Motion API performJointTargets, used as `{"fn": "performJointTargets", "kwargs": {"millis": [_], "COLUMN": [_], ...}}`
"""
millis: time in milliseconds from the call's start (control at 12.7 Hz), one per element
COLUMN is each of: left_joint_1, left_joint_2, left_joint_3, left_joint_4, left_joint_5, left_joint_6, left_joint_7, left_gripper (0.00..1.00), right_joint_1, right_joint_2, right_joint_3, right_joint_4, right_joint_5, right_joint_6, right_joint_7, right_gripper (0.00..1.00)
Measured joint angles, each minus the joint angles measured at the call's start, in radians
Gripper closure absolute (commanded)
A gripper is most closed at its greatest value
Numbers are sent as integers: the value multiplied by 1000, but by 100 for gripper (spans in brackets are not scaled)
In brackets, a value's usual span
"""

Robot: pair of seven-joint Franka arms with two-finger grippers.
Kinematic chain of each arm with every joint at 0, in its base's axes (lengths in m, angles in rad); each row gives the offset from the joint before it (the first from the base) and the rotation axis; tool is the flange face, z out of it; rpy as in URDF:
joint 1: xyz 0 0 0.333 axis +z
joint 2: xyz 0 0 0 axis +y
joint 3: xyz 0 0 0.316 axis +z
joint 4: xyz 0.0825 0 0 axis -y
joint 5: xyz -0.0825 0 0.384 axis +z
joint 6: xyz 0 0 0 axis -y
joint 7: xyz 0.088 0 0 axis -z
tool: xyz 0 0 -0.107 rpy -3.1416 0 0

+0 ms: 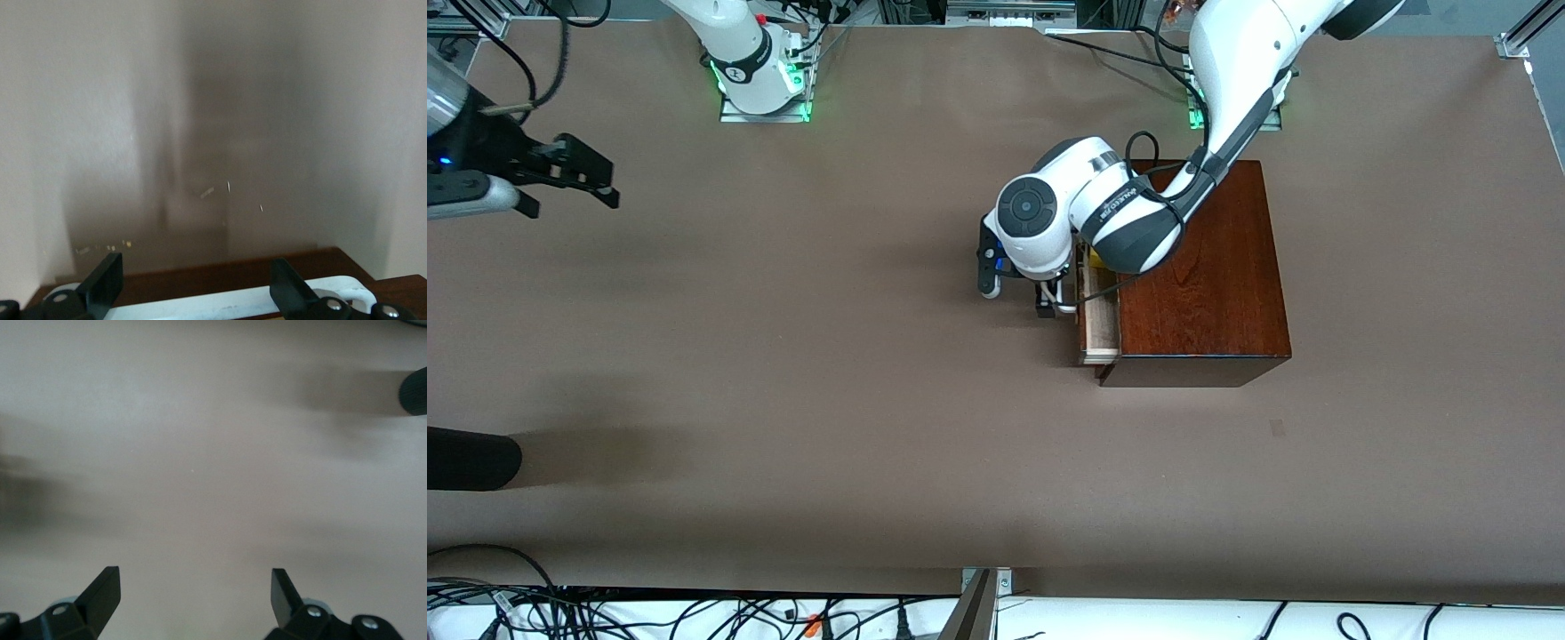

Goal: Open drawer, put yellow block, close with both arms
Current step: 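Push the drawer front into the box with the left gripper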

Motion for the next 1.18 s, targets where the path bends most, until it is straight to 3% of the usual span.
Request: {"fn": "performJointTargets", "kwargs": {"millis": [236, 629, 786, 1179], "left_joint_1": [39, 56, 57, 63], "left_joint_2": [0, -1, -5, -110], "left_joint_3": [2, -5, -5, -6], "left_joint_4": [0, 0, 12, 69], "left_joint_5": [4, 0, -69, -205], "left_joint_6": [-75, -85, -85, -97], "left_joint_7": [5, 8, -16, -314], "left_gripper": [0, 0, 0, 0], "right_joint_1": [-1, 0, 2, 1], "right_joint_2": [4, 18, 20, 28], "right_joint_3": [-11, -9, -5, -6], "right_joint_4": [14, 21, 21, 21], "right_joint_5": [0, 0, 0, 0], "right_joint_6": [12, 12, 12, 14], "right_joint_7": [2, 3, 3, 3], "right_gripper": [0, 0, 0, 0]}}
